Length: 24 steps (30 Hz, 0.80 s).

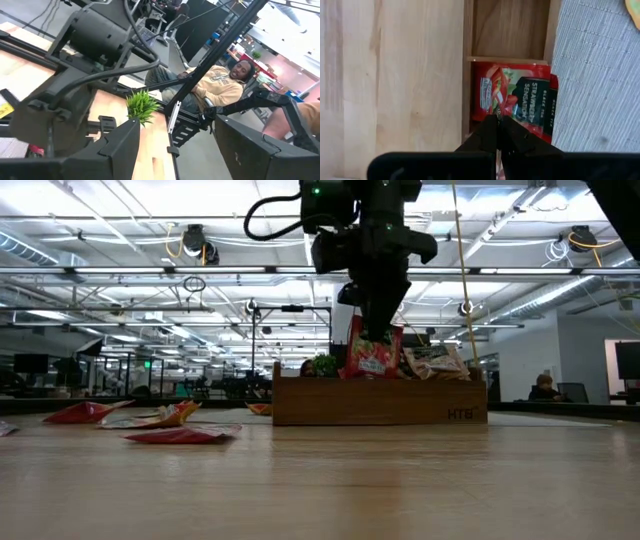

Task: Pick & Place Tea
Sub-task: Put the red tea bag into the middle section of the wooden organizer

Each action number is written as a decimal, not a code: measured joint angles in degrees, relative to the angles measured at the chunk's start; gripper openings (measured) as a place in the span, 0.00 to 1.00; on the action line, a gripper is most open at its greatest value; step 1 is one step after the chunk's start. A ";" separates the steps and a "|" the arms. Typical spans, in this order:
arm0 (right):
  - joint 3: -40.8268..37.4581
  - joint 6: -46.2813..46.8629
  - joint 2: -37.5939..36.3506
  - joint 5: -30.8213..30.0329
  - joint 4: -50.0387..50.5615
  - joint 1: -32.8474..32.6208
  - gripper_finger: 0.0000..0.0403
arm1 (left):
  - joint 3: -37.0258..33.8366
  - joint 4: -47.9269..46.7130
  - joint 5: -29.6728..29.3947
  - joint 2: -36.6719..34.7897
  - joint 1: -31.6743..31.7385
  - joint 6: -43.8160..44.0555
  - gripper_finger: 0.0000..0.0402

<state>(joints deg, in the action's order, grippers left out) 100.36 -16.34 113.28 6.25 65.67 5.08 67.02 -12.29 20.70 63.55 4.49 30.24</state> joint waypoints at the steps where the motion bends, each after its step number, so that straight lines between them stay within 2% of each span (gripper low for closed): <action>1: -0.30 -0.23 0.02 0.00 -0.09 0.04 0.00 | 0.00 0.00 0.16 0.00 0.00 0.06 0.63; 8: -3.11 -1.33 0.08 1.45 0.10 0.11 0.00 | 0.00 0.41 0.18 0.00 0.00 -0.02 0.62; 20: -3.20 -1.76 0.49 1.54 -3.25 -0.32 0.00 | 0.00 0.84 -0.66 0.02 0.04 -0.40 0.61; 24: -3.20 -1.73 0.72 1.42 -3.96 -0.31 0.00 | 0.00 3.64 -0.86 0.02 0.04 -0.51 0.61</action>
<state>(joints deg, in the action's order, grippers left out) 97.17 -18.07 114.00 7.67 61.71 4.78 67.02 -8.66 19.84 63.57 4.54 29.73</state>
